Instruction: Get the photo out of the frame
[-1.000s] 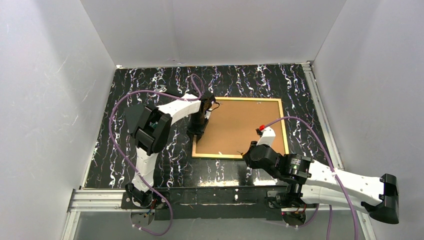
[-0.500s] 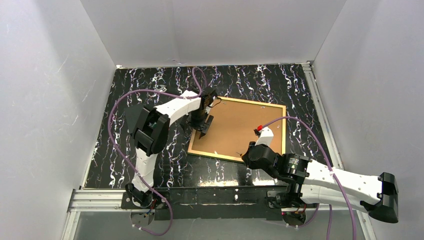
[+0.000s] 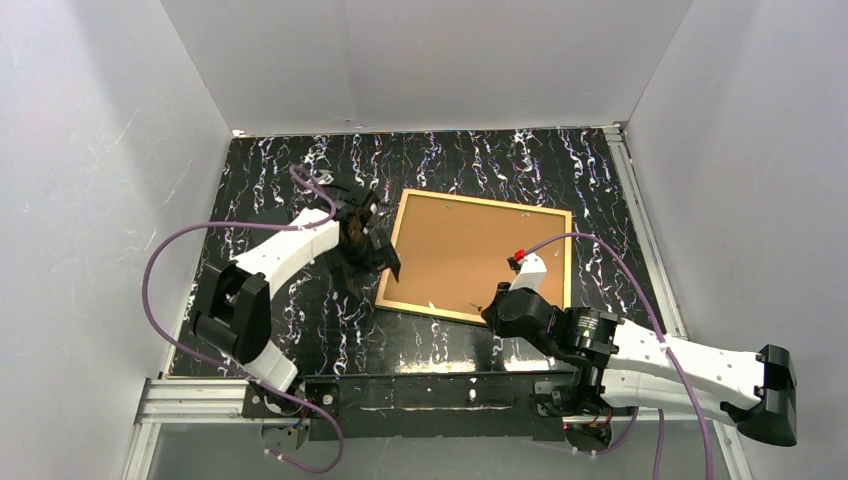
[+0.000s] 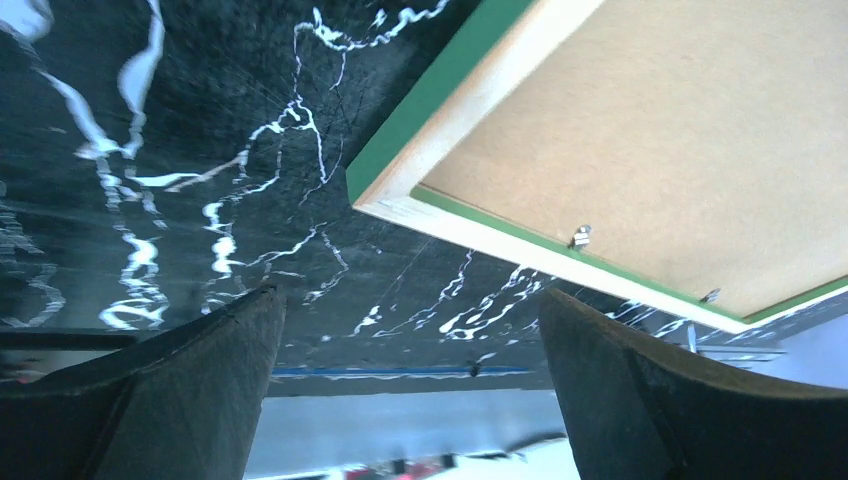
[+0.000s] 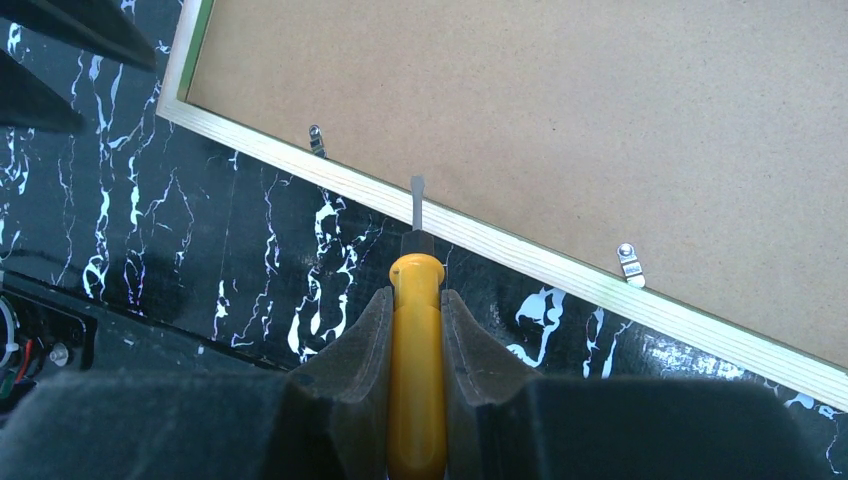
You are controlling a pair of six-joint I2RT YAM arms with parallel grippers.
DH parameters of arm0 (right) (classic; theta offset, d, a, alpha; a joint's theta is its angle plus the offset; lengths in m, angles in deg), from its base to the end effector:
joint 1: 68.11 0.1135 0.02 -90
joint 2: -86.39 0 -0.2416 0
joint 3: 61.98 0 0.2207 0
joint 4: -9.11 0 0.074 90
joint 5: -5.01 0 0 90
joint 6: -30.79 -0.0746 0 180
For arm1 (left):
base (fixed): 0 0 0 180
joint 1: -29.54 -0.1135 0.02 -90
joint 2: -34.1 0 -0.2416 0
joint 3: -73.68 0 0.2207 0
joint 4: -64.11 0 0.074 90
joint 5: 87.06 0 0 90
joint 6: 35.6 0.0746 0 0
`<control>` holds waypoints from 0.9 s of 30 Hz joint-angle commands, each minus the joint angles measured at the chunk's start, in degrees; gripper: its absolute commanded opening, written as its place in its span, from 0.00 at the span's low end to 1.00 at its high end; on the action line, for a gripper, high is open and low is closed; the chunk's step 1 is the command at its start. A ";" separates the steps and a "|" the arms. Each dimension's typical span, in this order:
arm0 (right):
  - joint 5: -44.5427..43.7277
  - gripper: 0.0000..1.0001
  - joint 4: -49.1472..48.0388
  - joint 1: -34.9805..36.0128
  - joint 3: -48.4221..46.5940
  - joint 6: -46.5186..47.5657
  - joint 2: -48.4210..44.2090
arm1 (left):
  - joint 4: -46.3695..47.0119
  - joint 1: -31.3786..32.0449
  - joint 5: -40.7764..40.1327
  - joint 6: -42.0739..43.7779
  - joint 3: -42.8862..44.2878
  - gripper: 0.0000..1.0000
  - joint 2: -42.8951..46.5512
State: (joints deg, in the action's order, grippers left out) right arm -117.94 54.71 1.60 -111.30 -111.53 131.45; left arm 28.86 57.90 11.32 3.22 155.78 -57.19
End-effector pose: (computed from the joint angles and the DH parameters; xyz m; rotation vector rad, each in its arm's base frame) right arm 0.0977 0.1472 0.2107 -0.0416 2.2118 0.5530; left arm 0.3018 -0.1753 0.2163 -0.4190 2.4646 -0.8120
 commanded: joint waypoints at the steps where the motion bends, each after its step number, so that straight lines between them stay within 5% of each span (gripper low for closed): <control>1: -0.68 0.01 -1.72 -0.09 -0.96 -0.46 -0.67 | 6.89 0.76 7.71 -15.91 -7.85 0.98 0.84; 14: -0.77 0.01 -1.69 -0.03 0.30 -1.30 -1.90 | 16.82 1.61 9.70 -38.63 -19.87 0.95 -2.91; 18: -0.13 0.01 -1.09 -0.10 -0.20 -1.55 -1.16 | 18.26 1.99 9.12 -40.47 -20.63 0.80 -4.42; 27: -0.03 0.01 -1.76 -0.10 -0.29 -1.24 -0.16 | 16.40 2.09 5.97 -36.52 -20.26 0.25 -5.23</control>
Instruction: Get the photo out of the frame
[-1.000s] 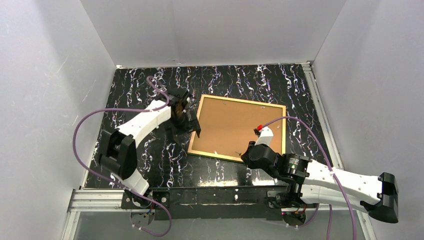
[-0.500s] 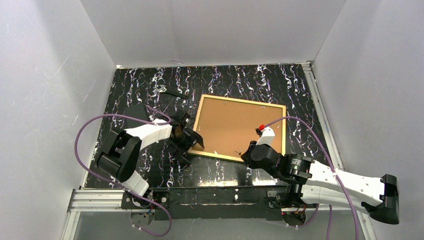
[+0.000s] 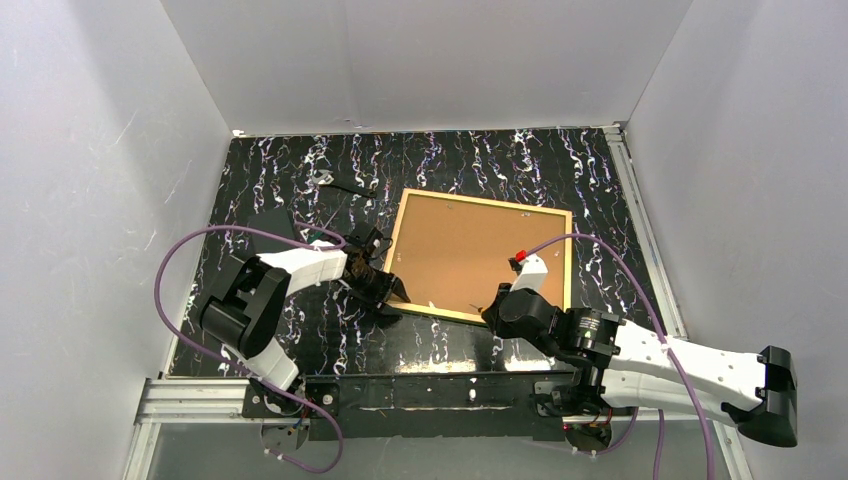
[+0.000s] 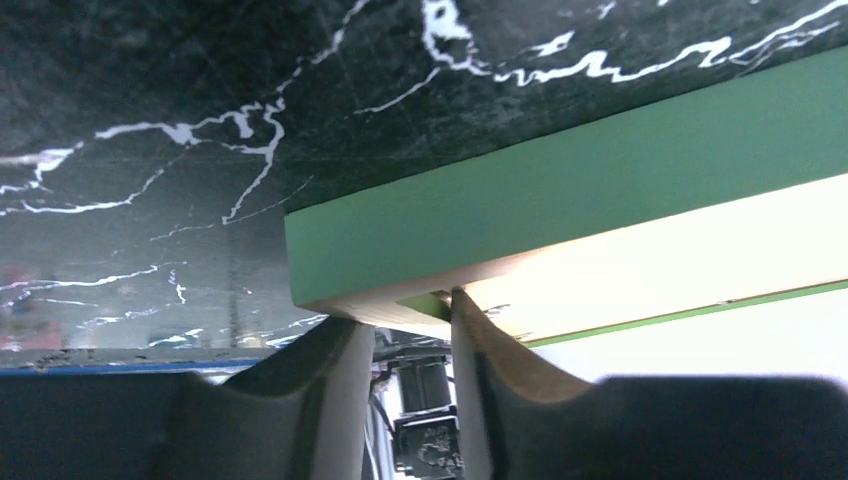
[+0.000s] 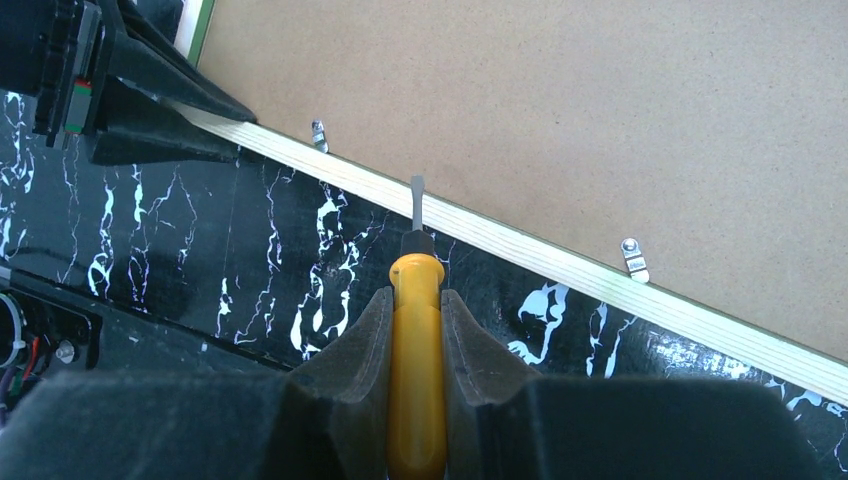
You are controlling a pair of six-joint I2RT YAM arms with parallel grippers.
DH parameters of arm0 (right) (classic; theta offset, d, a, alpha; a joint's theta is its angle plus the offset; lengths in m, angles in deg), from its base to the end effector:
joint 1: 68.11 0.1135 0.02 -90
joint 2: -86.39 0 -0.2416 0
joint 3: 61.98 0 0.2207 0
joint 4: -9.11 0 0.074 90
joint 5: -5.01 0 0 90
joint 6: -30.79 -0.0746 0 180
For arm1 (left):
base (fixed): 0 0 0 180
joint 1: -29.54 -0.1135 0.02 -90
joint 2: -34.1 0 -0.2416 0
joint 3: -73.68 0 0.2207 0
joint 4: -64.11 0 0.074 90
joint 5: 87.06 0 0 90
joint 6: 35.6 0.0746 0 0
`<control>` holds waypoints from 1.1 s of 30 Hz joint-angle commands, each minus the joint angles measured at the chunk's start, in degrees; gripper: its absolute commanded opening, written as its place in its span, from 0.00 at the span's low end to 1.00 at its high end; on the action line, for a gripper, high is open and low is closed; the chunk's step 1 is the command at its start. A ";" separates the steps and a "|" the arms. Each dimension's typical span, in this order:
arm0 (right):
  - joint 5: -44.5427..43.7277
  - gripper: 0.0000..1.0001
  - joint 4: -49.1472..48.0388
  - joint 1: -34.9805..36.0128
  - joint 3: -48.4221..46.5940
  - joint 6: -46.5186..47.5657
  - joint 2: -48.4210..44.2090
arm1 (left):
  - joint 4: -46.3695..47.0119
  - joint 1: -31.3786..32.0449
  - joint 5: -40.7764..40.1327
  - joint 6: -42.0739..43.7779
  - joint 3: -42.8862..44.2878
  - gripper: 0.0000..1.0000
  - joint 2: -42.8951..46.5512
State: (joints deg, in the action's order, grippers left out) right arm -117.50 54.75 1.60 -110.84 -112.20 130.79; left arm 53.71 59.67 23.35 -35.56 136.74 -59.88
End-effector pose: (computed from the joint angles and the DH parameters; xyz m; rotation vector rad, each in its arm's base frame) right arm 0.0967 0.1460 0.2096 -0.0318 2.2163 0.5680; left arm 0.2760 -0.1903 0.1461 -1.1602 2.4589 -1.3057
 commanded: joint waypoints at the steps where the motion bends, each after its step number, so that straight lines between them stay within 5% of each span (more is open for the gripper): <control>1: -0.38 0.01 -1.89 -0.14 -0.80 -0.47 0.77 | -9.10 0.22 -6.76 3.78 -0.14 0.18 -2.72; 6: 0.92 0.01 -2.73 -0.10 -1.15 0.30 2.78 | -17.09 -1.03 -9.22 19.57 10.57 0.00 -7.16; 12: 2.27 0.01 -4.96 -0.09 -2.57 1.94 6.55 | -24.03 -2.78 -10.64 35.39 22.63 0.00 -14.89; 24: 5.31 0.01 -10.34 -1.71 -12.83 9.78 22.71 | -28.58 -8.87 -3.24 49.16 34.50 0.00 -22.91; 33: 11.31 0.01 -13.10 -5.84 -21.08 16.45 33.55 | -26.53 -10.62 0.57 48.35 34.45 0.00 -24.88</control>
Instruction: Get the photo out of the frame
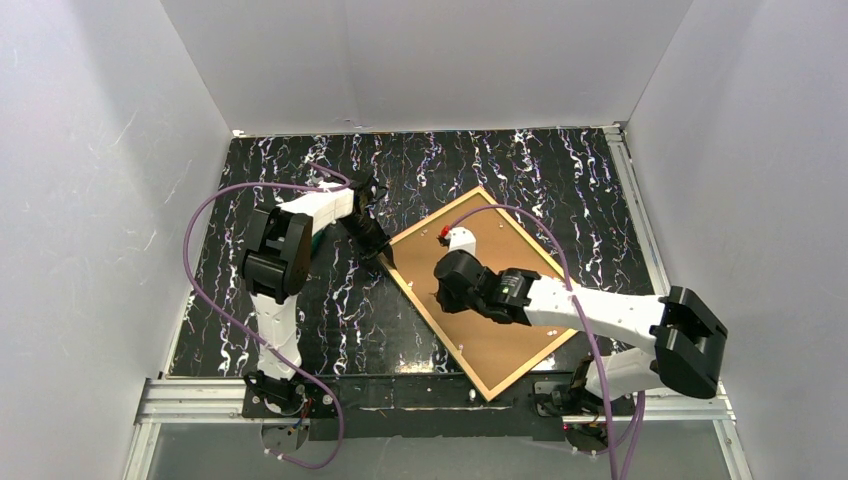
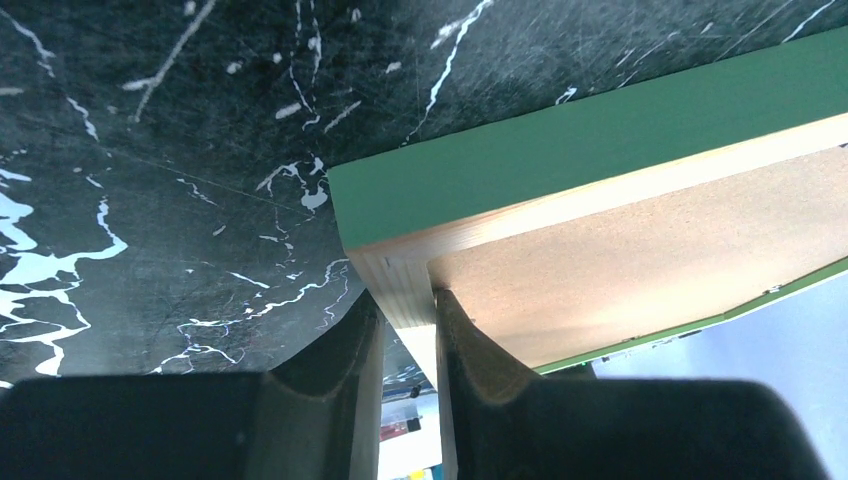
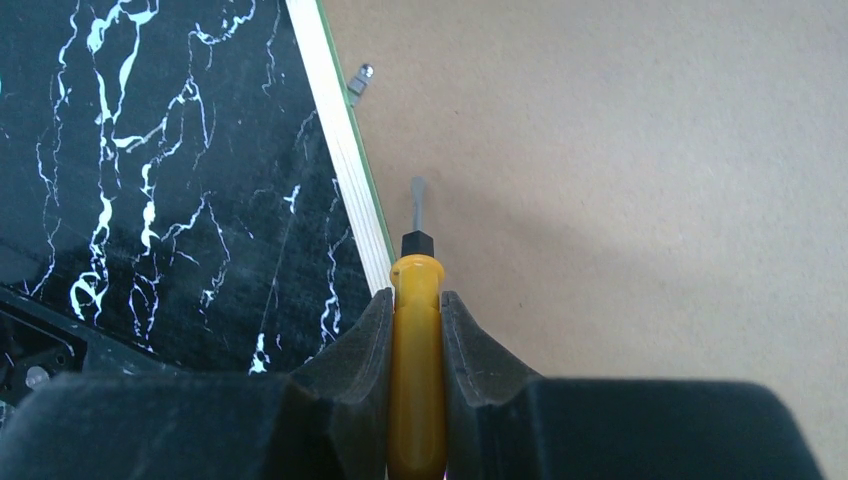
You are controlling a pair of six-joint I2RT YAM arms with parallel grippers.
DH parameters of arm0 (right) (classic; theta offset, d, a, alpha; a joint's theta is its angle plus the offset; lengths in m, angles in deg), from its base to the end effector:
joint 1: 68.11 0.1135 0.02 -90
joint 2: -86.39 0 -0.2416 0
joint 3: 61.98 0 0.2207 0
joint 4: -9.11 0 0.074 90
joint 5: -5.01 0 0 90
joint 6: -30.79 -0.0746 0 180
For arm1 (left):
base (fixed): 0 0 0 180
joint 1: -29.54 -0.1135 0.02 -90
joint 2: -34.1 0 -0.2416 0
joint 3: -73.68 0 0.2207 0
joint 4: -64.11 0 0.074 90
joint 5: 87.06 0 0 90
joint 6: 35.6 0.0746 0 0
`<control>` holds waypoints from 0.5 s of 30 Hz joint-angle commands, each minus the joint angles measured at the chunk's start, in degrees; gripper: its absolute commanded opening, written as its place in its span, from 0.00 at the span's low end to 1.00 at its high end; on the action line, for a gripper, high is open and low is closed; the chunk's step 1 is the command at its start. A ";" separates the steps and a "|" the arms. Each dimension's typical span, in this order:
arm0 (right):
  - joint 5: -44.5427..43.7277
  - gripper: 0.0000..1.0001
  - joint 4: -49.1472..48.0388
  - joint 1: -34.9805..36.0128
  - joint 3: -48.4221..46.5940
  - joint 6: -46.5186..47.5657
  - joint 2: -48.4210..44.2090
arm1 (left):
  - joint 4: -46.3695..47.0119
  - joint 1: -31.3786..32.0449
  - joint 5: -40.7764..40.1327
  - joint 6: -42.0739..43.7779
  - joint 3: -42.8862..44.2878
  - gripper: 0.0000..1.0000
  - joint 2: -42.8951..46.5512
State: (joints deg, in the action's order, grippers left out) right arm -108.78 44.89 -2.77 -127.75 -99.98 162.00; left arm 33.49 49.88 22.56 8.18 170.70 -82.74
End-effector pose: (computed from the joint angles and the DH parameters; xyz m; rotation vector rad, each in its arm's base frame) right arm 0.1429 0.2391 0.2081 -0.2988 2.3088 0.4625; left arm 0.3932 -0.1725 0.1430 -0.4254 2.5750 -0.8906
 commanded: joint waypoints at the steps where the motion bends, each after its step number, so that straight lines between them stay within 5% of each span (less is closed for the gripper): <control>1: 3.00 0.01 -3.30 -1.91 -4.82 4.61 3.21 | -6.38 -1.02 1.46 4.64 0.48 0.00 -2.12; 15: 8.38 0.01 4.00 -4.68 -20.57 9.97 17.43 | -6.77 -1.33 2.17 4.05 0.66 0.00 -3.41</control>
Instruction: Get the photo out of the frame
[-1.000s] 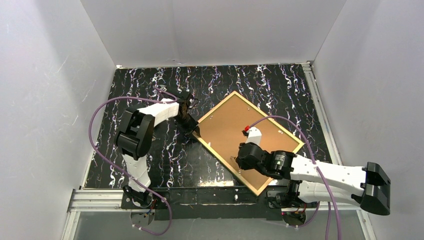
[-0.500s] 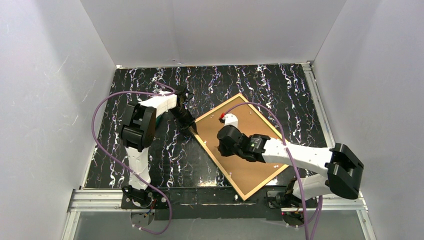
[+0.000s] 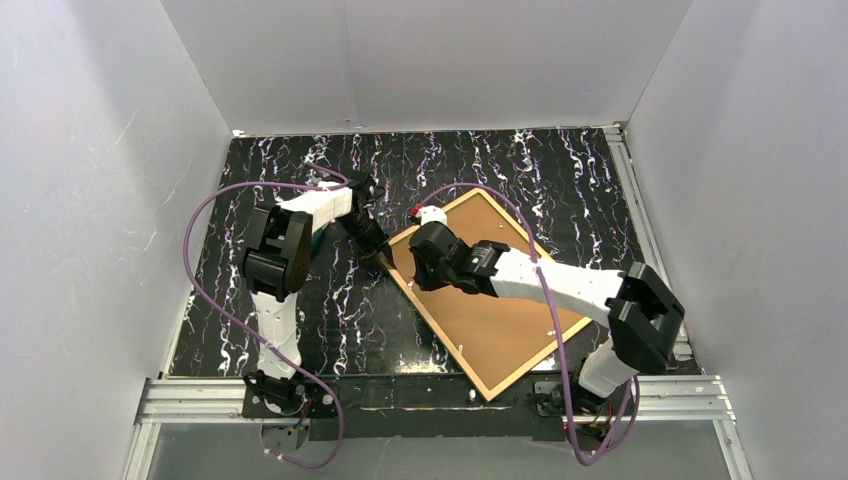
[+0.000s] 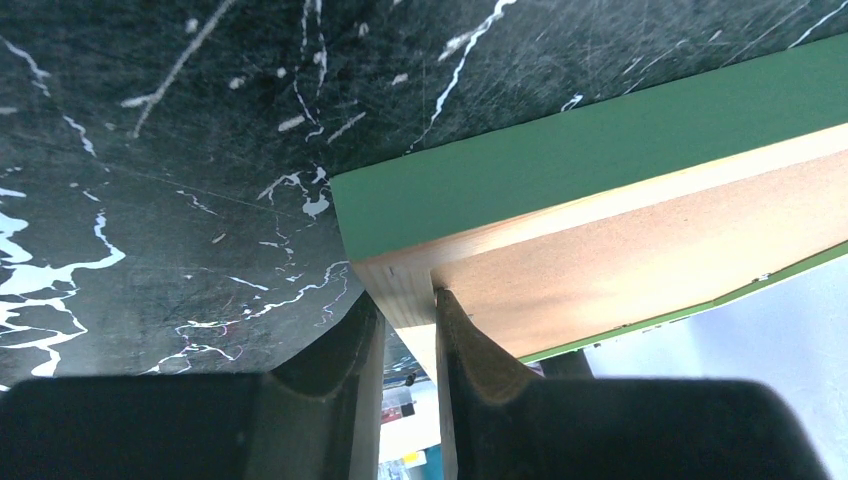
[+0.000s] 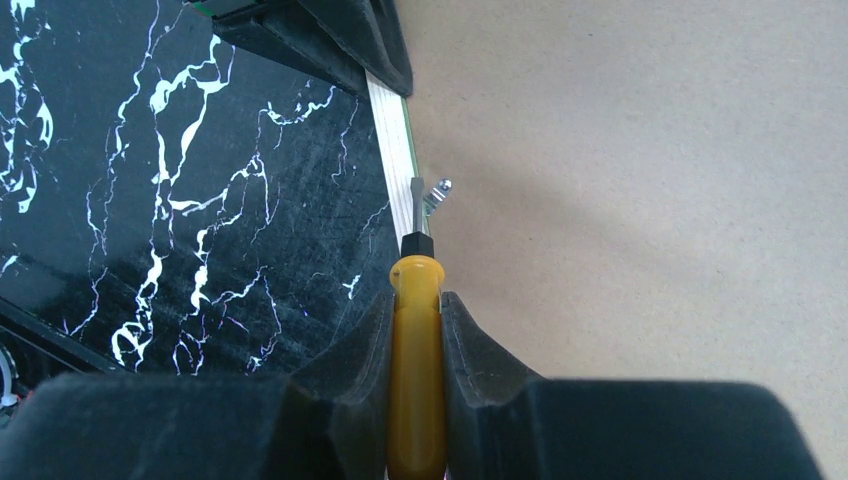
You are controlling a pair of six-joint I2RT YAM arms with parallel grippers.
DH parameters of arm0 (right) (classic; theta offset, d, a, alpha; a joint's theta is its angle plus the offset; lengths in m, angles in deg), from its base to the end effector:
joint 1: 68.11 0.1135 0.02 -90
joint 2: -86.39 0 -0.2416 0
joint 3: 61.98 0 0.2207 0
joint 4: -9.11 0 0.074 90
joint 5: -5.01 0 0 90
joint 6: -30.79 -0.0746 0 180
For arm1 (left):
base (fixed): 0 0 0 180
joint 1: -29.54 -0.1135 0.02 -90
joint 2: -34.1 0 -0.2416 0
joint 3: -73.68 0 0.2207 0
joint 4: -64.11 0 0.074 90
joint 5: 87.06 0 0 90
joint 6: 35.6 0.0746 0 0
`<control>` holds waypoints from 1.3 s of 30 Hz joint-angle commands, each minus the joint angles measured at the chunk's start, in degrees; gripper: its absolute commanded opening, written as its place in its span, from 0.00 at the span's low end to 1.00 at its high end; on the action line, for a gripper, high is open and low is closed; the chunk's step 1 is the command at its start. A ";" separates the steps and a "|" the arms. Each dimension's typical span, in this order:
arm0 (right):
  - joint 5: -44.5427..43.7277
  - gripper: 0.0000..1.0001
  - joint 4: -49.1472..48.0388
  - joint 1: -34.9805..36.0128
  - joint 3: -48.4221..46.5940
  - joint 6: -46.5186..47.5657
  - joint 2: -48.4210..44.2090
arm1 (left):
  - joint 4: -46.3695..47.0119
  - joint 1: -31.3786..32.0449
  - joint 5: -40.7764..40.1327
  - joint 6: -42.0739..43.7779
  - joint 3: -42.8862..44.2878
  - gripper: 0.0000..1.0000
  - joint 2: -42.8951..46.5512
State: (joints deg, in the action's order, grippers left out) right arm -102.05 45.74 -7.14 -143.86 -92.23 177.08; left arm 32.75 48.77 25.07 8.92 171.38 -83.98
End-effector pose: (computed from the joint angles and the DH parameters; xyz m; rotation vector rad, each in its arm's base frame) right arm 0.1856 0.2893 0.2177 -0.4298 2.3286 0.4664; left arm 0.3960 -0.1679 0.1374 -0.4231 2.5996 -0.9219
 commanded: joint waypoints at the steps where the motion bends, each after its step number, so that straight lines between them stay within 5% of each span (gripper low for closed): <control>1: 1.88 0.01 3.54 -0.32 -5.27 2.52 2.99 | -6.03 -0.24 -0.21 3.21 -0.04 0.00 -2.21; 20: 7.62 0.01 8.74 -1.54 -7.43 1.47 8.16 | -5.79 -0.22 0.23 2.71 -0.27 0.00 -2.65; 31: 16.61 0.01 -2.22 -7.67 0.03 -12.24 3.51 | -5.50 -0.23 0.59 2.14 -0.68 0.00 -2.76; 39: 19.76 0.01 -4.25 -9.28 -0.27 -13.25 3.94 | -5.39 -0.19 0.96 1.80 -0.75 0.00 -2.80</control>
State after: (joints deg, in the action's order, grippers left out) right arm -85.24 44.28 -16.32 -144.28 -103.88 180.84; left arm 32.48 48.42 26.30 8.97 171.71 -84.62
